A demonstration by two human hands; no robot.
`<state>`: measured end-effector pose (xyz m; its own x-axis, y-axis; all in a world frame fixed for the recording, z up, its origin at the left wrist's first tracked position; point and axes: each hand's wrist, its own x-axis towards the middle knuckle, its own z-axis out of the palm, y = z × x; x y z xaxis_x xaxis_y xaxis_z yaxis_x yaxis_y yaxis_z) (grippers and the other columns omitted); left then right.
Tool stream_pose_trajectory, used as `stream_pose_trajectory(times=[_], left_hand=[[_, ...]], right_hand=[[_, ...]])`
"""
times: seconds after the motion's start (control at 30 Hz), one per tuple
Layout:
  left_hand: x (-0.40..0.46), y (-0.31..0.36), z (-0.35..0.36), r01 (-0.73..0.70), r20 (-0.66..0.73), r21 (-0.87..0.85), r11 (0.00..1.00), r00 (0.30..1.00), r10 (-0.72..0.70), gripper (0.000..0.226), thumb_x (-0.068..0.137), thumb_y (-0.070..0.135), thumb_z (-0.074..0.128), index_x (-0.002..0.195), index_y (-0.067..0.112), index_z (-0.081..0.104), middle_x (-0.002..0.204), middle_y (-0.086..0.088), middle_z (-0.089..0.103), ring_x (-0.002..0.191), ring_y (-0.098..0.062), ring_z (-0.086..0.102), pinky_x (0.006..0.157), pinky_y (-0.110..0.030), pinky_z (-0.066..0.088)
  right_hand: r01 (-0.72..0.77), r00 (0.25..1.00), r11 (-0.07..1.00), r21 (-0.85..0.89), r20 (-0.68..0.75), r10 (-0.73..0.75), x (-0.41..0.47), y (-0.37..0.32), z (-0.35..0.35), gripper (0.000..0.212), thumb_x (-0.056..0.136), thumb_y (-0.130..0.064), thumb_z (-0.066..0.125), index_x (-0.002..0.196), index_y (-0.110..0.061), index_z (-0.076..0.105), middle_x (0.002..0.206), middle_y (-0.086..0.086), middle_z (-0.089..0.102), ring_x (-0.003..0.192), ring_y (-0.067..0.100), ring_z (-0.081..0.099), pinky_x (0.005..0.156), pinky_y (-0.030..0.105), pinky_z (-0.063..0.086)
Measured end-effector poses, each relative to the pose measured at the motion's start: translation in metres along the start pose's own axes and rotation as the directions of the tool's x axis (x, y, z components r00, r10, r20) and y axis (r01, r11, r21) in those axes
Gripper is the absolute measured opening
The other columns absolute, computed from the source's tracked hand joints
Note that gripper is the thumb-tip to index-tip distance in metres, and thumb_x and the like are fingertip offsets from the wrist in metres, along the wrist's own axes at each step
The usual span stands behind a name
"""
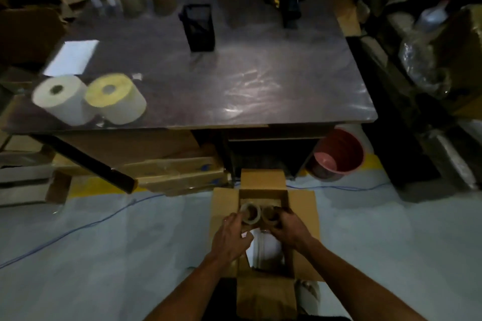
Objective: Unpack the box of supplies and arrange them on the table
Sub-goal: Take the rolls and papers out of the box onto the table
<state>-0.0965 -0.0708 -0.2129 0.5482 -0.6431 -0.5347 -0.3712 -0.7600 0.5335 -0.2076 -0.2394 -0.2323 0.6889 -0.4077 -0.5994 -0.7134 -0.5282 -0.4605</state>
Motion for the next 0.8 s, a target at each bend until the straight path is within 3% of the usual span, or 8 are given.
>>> stream_pose_trajectory(times=[0.07,0.17,0.3,0.4,0.53,0.67,0.8], left_hand=[[0.025,-0.012,0.026,-0.028,-0.004,0.022,0.999,1.0,0.028,0.05,0.084,0.035,0.058,0.132,0.021,0.051,0.127,-0.004,0.054,0.119,-0.025,0.05,0.091,-0.032,0.045],[0.057,-0.035,0.063,-0.06,0.017,0.039,0.997,0.998,0.06,0.056,0.087,0.033,0.06,0.14,0.024,0.044,0.138,-0.003,0.047,0.127,-0.024,0.043,0.099,-0.033,0.044],[0.093,-0.063,0.104,-0.07,-0.006,0.018,0.997,0.998,0.07,0.058,0.09,0.034,0.061,0.143,0.023,0.04,0.146,-0.001,0.04,0.133,-0.023,0.038,0.104,-0.033,0.042],[0.118,-0.084,0.132,-0.075,-0.02,0.02,0.997,0.997,0.075,0.065,0.088,0.042,0.063,0.145,0.024,0.038,0.15,-0.002,0.037,0.137,-0.025,0.037,0.106,-0.036,0.041],[0.144,-0.106,0.166,-0.139,-0.046,0.05,0.989,0.989,0.141,0.068,0.084,0.038,0.067,0.144,0.021,0.041,0.153,-0.005,0.035,0.138,-0.029,0.037,0.104,-0.04,0.043],[0.165,-0.12,0.185,-0.2,-0.056,0.111,0.973,0.977,0.207,0.069,0.082,0.037,0.067,0.143,0.017,0.042,0.149,-0.009,0.038,0.136,-0.031,0.039,0.106,-0.041,0.041],[0.184,-0.129,0.195,-0.181,-0.024,0.164,0.97,0.982,0.187,0.074,0.081,0.038,0.069,0.144,0.017,0.038,0.146,-0.01,0.038,0.132,-0.033,0.04,0.104,-0.04,0.04]], right_hand=[[-0.004,0.999,0.999,-0.035,0.035,0.005,0.018,0.021,0.025,0.032,0.09,-0.026,0.059,0.12,-0.013,0.061,0.12,0.014,0.064,0.105,0.035,0.062,0.087,0.041,0.054],[-0.085,0.996,0.996,-0.025,0.026,0.085,0.044,0.052,0.061,0.032,0.086,-0.031,0.059,0.114,-0.016,0.063,0.116,0.012,0.066,0.099,0.03,0.064,0.082,0.042,0.056],[-0.055,0.998,0.998,-0.027,-0.02,0.054,0.077,0.083,0.1,0.064,0.084,-0.029,0.063,0.143,-0.015,0.044,0.141,0.013,0.049,0.122,0.032,0.055,0.096,0.037,0.05],[-0.047,0.997,0.998,-0.05,-0.065,0.044,0.103,0.105,0.129,0.076,0.08,-0.042,0.056,0.145,-0.006,0.04,0.138,0.019,0.053,0.12,0.036,0.057,0.096,0.036,0.047],[-0.057,0.995,0.993,-0.108,-0.09,0.048,0.122,0.111,0.15,0.066,0.084,-0.026,0.066,0.141,-0.004,0.043,0.133,0.019,0.057,0.117,0.035,0.057,0.095,0.033,0.046],[-0.054,0.996,0.986,-0.159,-0.075,0.042,0.143,0.119,0.165,0.073,0.09,-0.032,0.063,0.15,-0.008,0.028,0.143,0.022,0.045,0.126,0.037,0.049,0.101,0.036,0.045],[-0.067,0.995,0.982,-0.179,-0.079,0.053,0.162,0.128,0.172,0.072,0.088,-0.034,0.067,0.148,-0.014,0.032,0.142,0.019,0.043,0.119,0.033,0.052,0.097,0.031,0.044]])
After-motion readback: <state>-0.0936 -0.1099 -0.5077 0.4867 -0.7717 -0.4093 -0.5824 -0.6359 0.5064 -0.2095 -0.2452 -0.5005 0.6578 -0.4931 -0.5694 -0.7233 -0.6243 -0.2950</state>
